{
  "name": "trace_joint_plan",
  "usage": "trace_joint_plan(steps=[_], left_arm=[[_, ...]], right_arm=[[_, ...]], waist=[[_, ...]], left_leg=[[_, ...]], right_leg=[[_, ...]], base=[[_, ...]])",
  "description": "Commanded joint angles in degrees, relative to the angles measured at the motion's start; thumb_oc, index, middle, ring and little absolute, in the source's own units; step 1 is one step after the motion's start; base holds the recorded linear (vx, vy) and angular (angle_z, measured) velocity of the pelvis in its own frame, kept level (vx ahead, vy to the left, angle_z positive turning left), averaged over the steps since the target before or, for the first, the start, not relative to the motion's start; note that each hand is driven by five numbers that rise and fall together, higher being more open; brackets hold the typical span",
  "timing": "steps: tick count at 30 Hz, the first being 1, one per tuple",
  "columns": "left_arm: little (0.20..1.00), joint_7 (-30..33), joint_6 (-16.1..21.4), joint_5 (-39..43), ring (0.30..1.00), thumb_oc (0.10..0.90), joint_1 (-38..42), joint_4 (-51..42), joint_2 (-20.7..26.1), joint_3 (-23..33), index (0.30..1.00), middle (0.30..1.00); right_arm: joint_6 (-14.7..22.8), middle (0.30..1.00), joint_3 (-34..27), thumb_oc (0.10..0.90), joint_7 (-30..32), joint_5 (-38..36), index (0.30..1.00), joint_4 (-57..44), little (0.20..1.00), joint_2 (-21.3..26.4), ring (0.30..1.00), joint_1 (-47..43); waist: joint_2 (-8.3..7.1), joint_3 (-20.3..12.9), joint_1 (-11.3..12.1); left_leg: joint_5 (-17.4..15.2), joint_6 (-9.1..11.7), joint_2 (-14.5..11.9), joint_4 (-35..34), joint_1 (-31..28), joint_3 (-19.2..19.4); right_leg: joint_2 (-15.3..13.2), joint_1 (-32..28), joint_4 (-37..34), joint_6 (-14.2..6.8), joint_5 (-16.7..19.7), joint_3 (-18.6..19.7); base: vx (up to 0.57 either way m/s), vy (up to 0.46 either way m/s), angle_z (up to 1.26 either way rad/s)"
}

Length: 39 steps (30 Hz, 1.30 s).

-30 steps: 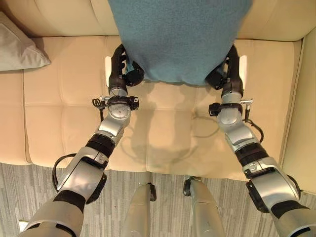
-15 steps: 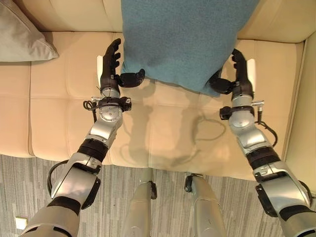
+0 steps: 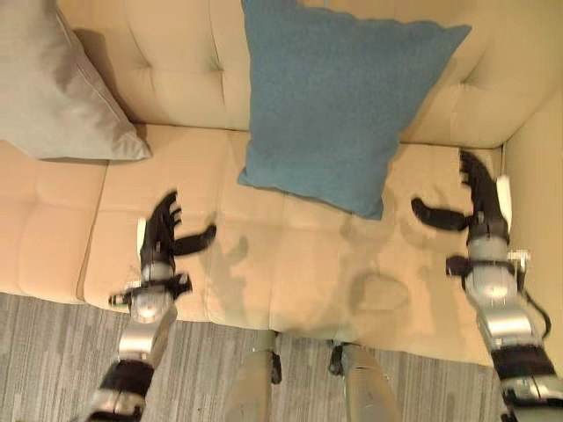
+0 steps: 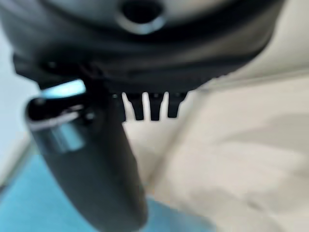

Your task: Pick up all the scattered cushions and arrange them neatly on the sofa.

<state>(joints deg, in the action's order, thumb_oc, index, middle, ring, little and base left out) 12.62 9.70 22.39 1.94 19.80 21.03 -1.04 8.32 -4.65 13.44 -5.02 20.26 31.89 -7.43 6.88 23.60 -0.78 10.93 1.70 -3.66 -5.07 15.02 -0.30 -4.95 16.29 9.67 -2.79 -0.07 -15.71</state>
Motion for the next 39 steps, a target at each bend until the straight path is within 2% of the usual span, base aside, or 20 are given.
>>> trace_joint_plan(steps=[1, 7, 13, 16, 23, 31, 34, 35, 36, 37, 39], left_arm=[[0.900, -4.23, 2.34, -2.12, 0.900, 0.800, -3.74, 3.32, 0.58, 1.25, 0.900, 0.900], [0.900, -6.58, 0.35, -5.00, 0.900, 0.800, -13.97, 10.14, -3.99, 0.96, 0.900, 0.900], [0.900, -6.28, -0.13, -4.34, 0.900, 0.800, -15.60, 12.23, -5.92, 0.68, 0.900, 0.900], [0.900, -5.50, 0.15, -3.06, 0.900, 0.800, -14.70, 12.06, -5.69, -0.01, 0.900, 0.900], [0.900, -5.36, 2.60, -0.85, 0.900, 0.800, -11.82, 7.46, -3.35, -4.21, 0.900, 0.900], [0.900, -5.60, 4.05, 0.79, 0.900, 0.800, -9.40, 5.63, -1.73, -7.91, 0.900, 0.900], [0.900, -5.19, 4.81, 1.61, 0.900, 0.800, -8.38, 5.52, -1.63, -9.16, 0.900, 0.900], [0.900, -5.21, 4.99, 1.65, 0.900, 0.800, -8.21, 5.41, -1.54, -9.38, 0.900, 0.900], [0.900, -5.18, 5.12, 1.74, 0.900, 0.800, -7.86, 5.37, -1.42, -9.57, 0.900, 0.900], [0.900, -5.12, 5.24, 1.81, 0.900, 0.800, -7.46, 5.19, -1.31, -9.77, 0.900, 0.900], [0.900, -5.19, 5.33, 1.94, 0.900, 0.800, -7.19, 4.91, -1.21, -9.84, 0.900, 0.900]], right_arm=[[3.16, 0.900, -1.40, 0.800, -1.77, 0.52, 0.900, 1.19, 0.900, -2.42, 0.900, 4.06], [3.23, 0.900, -2.77, 0.800, -2.07, -1.22, 0.900, 5.76, 0.900, -7.83, 0.900, 8.48], [3.45, 0.900, -3.26, 0.800, 0.54, -3.52, 0.900, 7.01, 0.900, -10.56, 0.900, 7.58], [3.02, 0.900, -2.29, 0.800, 3.56, -4.72, 0.900, 9.19, 0.900, -11.20, 0.900, 3.87], [2.61, 0.900, 0.77, 0.800, 9.41, -5.71, 0.900, 14.78, 0.900, -9.58, 0.900, -8.21], [3.15, 0.900, 3.04, 0.800, 11.29, -8.32, 0.900, 19.40, 0.900, -5.68, 0.900, -19.42], [3.55, 0.900, 4.46, 0.800, 12.05, -8.92, 0.900, 20.68, 0.900, -4.16, 0.900, -24.59], [3.68, 0.698, 4.89, 0.665, 11.94, -9.08, 0.698, 21.23, 0.698, -3.70, 0.698, -25.62], [3.82, 0.434, 5.16, 0.489, 11.83, -9.39, 0.434, 21.45, 0.434, -3.10, 0.434, -26.58], [3.98, 0.300, 5.69, 0.400, 11.87, -9.46, 0.300, 21.63, 0.300, -2.47, 0.300, -27.82], [4.04, 0.300, 6.23, 0.400, 11.58, -9.47, 0.300, 21.06, 0.300, -1.40, 0.300, -28.95]], waist=[[-4.43, -12.22, -0.30], [-4.23, -14.23, 0.56], [-4.29, -14.52, 1.24], [-4.31, -13.85, 2.32], [-4.11, -12.02, 5.21], [-3.30, -11.17, 8.49], [-2.44, -10.67, 10.28], [-2.23, -10.52, 10.67], [-2.01, -10.42, 11.06], [-1.86, -10.22, 11.43], [-2.12, -10.27, 11.90]], left_leg=[[-6.43, 3.60, 0.58, 0.07, -4.22, 3.79], [-7.19, 3.39, 0.47, 0.07, -7.93, 4.00], [-7.47, 3.37, 0.51, 0.07, -8.81, 3.56], [-7.39, 3.44, 0.50, 0.07, -7.92, 2.66], [-6.49, 3.89, 0.97, 0.07, -3.42, -0.10], [-5.49, 4.23, 1.83, 0.07, 0.48, -3.06], [-4.89, 4.35, 2.53, 0.07, 2.55, -4.34], [-4.81, 4.42, 2.73, 0.07, 2.82, -4.55], [-4.73, 4.48, 2.83, 0.07, 3.21, -4.77], [-4.59, 4.59, 2.99, 0.07, 3.61, -4.86], [-6.00, 5.05, 3.14, 0.07, 3.43, -5.26]], right_leg=[[0.34, -8.88, -11.55, -3.51, -1.41, -0.25], [0.44, -13.76, -12.76, -3.45, -2.37, -1.35], [0.54, -15.06, -12.97, -3.28, -2.97, -2.01], [0.46, -14.08, -12.33, -3.08, -3.45, -2.84], [0.16, -10.05, -10.73, -2.49, -4.28, -4.72], [-0.39, -6.99, -8.74, -1.89, -5.29, -6.34], [-0.67, -4.97, -7.59, -1.66, -5.64, -7.37], [-0.70, -4.77, -7.46, -1.60, -5.76, -7.50], [-0.75, -4.46, -7.28, -1.55, -5.88, -7.65], [-0.84, -4.22, -7.16, -1.55, -5.93, -7.85], [-0.78, -4.55, -7.07, -1.71, -7.55, -7.49]], base=[[0.07, -0.034, 0.02], [0.07, -0.012, 0.07], [0.05, -0.009, 0.11], [0.01, -0.011, 0.14], [0.00, -0.024, 0.23], [0.02, -0.010, 0.21], [0.01, -0.001, 0.24], [0.00, 0.006, 0.19], [0.00, 0.000, 0.14], [0.08, -0.055, 0.12], [0.10, -0.058, 0.12]])
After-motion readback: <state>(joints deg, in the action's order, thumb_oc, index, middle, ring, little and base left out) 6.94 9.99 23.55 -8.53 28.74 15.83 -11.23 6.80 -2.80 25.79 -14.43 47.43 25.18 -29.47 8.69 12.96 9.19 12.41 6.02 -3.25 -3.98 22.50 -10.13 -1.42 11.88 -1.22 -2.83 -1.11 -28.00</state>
